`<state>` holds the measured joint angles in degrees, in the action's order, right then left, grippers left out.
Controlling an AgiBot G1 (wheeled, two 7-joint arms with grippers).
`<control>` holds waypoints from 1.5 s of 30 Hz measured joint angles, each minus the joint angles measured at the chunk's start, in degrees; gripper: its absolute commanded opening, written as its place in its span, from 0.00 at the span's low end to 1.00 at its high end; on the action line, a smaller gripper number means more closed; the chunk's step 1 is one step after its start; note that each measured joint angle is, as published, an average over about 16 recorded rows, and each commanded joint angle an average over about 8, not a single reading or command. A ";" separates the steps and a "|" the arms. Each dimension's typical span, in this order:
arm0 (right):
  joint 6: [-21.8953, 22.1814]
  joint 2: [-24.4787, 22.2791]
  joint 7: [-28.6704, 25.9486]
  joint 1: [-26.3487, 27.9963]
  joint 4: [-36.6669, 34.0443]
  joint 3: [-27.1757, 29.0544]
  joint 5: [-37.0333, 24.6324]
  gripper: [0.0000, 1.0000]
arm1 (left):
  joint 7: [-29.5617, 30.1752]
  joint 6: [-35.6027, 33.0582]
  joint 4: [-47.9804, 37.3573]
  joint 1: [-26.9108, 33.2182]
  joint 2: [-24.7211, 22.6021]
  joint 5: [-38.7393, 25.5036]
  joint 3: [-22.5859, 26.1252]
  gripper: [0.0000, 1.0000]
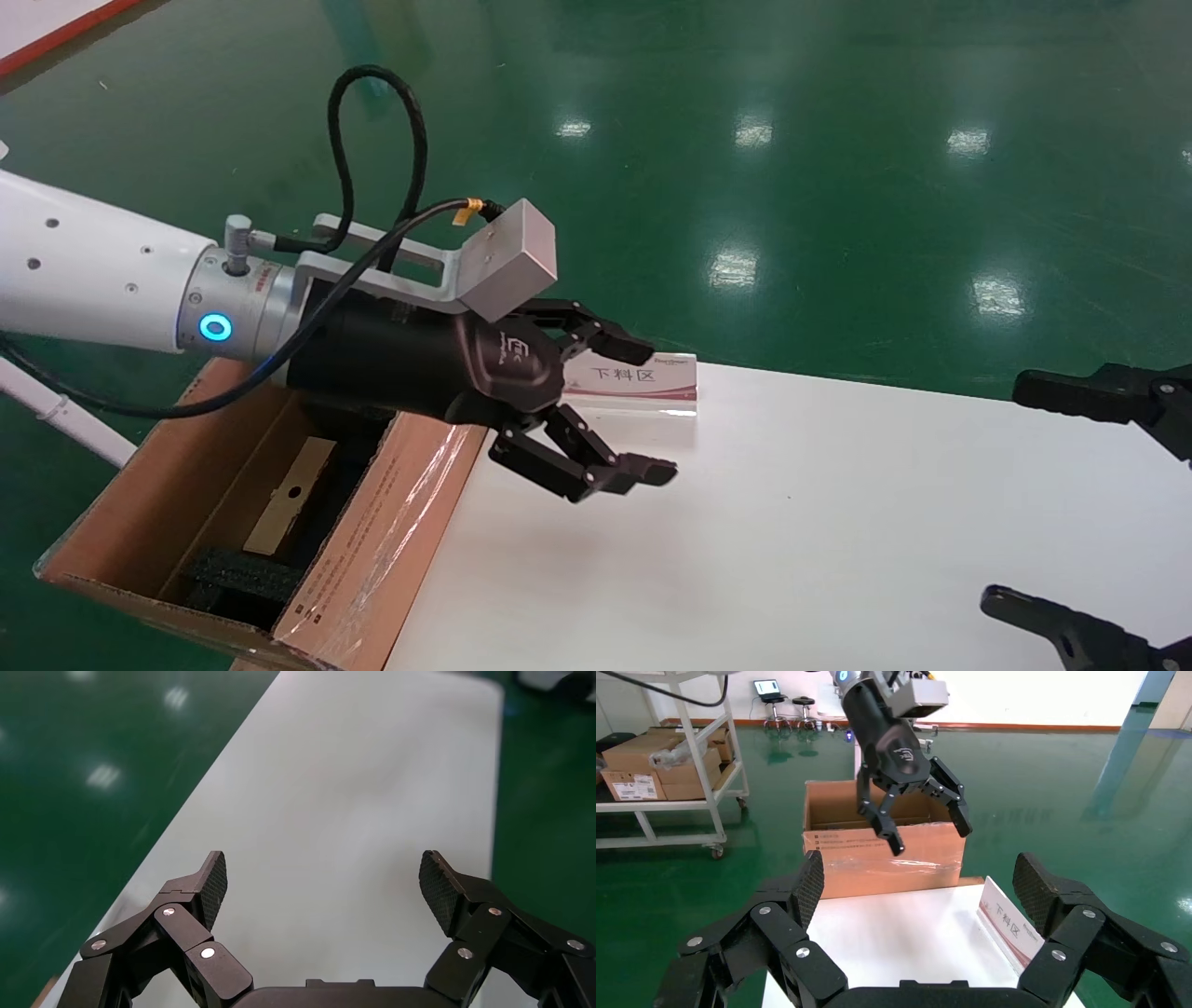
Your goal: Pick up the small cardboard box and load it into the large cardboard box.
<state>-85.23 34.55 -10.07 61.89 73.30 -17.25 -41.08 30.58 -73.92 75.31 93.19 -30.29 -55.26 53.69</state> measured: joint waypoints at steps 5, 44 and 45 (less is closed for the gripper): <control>0.01 -0.01 0.01 0.00 0.00 -0.01 0.01 1.00 | -4.34 -2.58 -0.38 -6.92 -1.03 2.93 -8.25 1.00; 0.04 -0.03 0.03 0.00 -0.02 -0.06 0.05 1.00 | -20.00 -12.03 -1.80 -32.38 -4.84 13.76 -38.55 1.00; 0.04 -0.03 0.03 0.00 -0.02 -0.06 0.05 1.00 | -19.97 -12.00 -1.80 -32.30 -4.83 13.72 -38.45 1.00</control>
<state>-85.18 34.52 -10.03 61.89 73.28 -17.31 -41.03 10.61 -85.93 73.51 60.90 -35.12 -41.54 15.24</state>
